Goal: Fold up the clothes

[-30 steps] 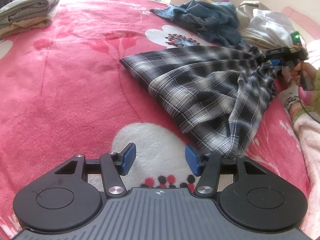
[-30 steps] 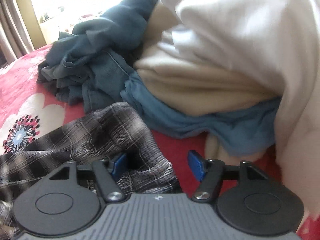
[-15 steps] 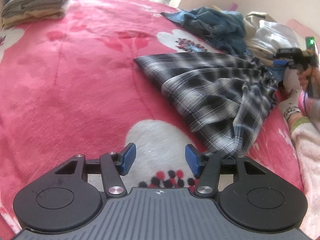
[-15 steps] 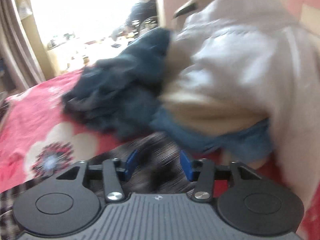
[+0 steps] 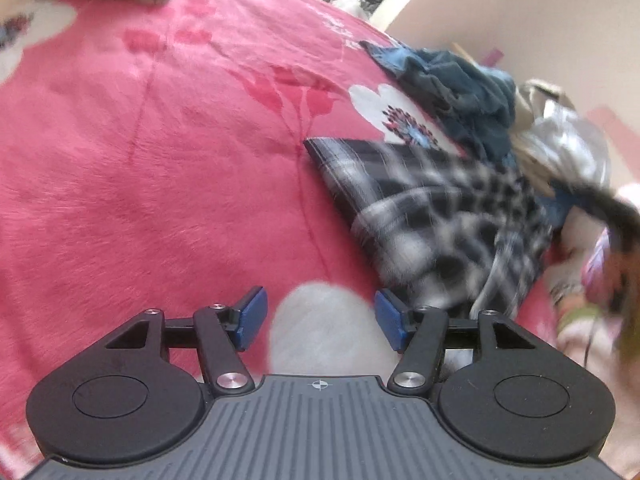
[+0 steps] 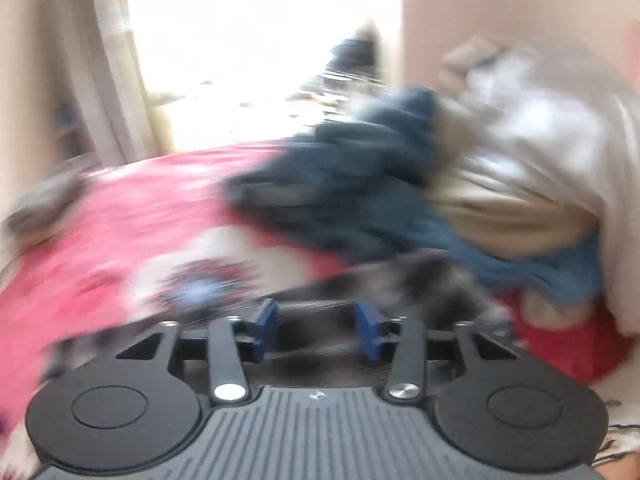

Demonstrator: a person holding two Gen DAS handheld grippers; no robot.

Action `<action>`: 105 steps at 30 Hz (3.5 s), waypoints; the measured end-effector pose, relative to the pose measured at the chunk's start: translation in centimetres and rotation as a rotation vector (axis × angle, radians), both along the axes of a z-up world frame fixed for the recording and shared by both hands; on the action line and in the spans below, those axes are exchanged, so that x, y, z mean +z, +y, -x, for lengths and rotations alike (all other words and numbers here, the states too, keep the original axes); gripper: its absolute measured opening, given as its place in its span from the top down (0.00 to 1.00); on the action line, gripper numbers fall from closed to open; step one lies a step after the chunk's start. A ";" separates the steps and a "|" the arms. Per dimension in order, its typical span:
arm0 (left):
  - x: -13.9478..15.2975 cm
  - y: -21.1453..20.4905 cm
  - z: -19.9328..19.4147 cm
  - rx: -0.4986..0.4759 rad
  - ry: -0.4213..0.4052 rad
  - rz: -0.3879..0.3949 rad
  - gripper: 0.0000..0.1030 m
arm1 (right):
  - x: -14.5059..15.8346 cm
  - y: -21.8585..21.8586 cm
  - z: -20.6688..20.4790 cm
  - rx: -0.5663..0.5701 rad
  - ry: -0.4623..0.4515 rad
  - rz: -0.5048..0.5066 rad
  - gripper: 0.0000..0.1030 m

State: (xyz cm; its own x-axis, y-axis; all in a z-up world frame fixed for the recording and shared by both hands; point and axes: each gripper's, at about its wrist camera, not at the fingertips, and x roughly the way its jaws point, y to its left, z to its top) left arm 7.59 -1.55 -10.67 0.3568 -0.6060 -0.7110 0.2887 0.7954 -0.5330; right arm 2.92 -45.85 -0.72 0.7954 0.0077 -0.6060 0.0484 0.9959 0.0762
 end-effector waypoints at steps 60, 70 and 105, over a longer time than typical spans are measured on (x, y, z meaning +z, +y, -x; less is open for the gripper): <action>2.9 21.0 -0.7 0.430 0.015 0.082 0.98 | -4.6 44.5 17.5 0.891 -0.181 0.464 0.94; -1.5 27.0 0.3 0.554 0.116 0.204 0.57 | -8.0 43.3 12.9 0.962 0.137 0.085 0.39; -1.7 20.0 15.7 0.331 -0.077 0.004 0.81 | -7.5 55.1 -10.6 0.972 0.494 0.144 0.64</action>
